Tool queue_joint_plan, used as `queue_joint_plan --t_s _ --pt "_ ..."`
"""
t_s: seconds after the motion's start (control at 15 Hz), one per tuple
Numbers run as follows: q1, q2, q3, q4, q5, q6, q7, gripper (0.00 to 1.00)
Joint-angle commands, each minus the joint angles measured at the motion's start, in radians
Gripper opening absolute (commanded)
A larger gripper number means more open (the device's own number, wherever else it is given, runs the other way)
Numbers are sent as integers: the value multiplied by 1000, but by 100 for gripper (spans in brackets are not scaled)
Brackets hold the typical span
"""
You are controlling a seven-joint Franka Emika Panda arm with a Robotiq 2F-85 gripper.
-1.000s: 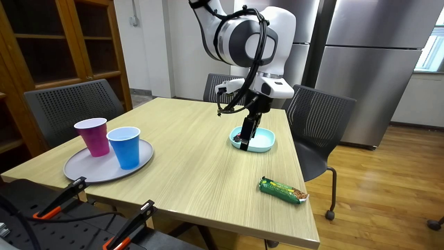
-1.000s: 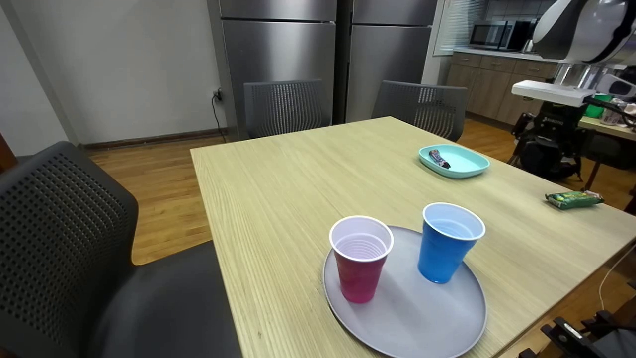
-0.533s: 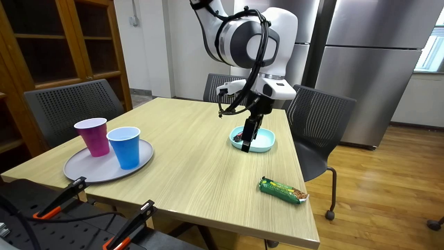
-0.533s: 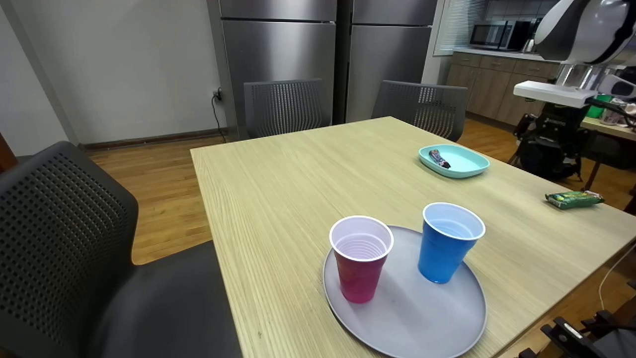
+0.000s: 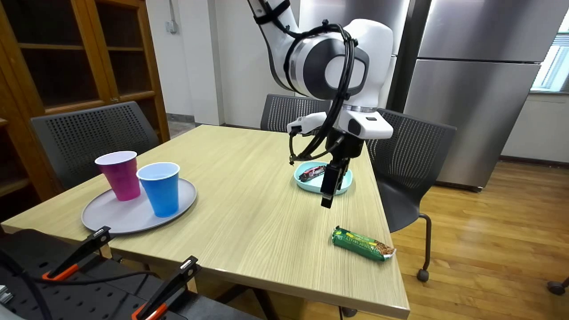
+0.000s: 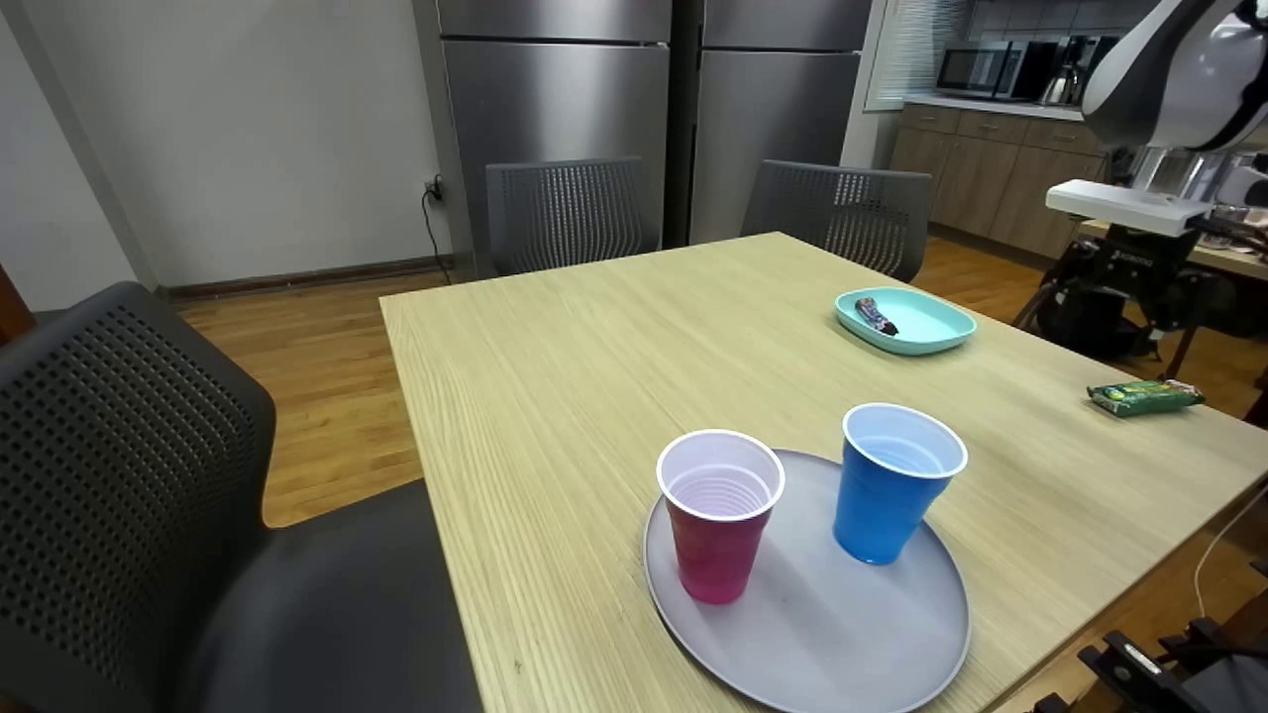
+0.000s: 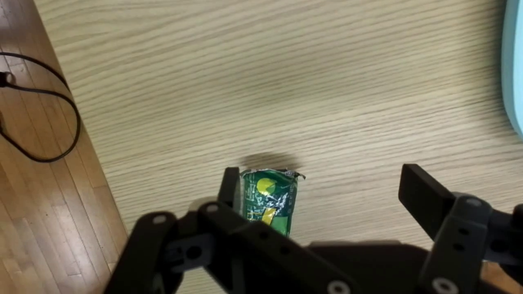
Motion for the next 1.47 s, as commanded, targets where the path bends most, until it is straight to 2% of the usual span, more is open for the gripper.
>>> queue_joint_plan --t_s 0.0,0.47,1.4 --pt "-11 37 -14 23 -8 33 28 100" --pt "-19 123 -45 59 -11 70 54 100" --pt "-23 224 -47 113 -3 87 43 100"
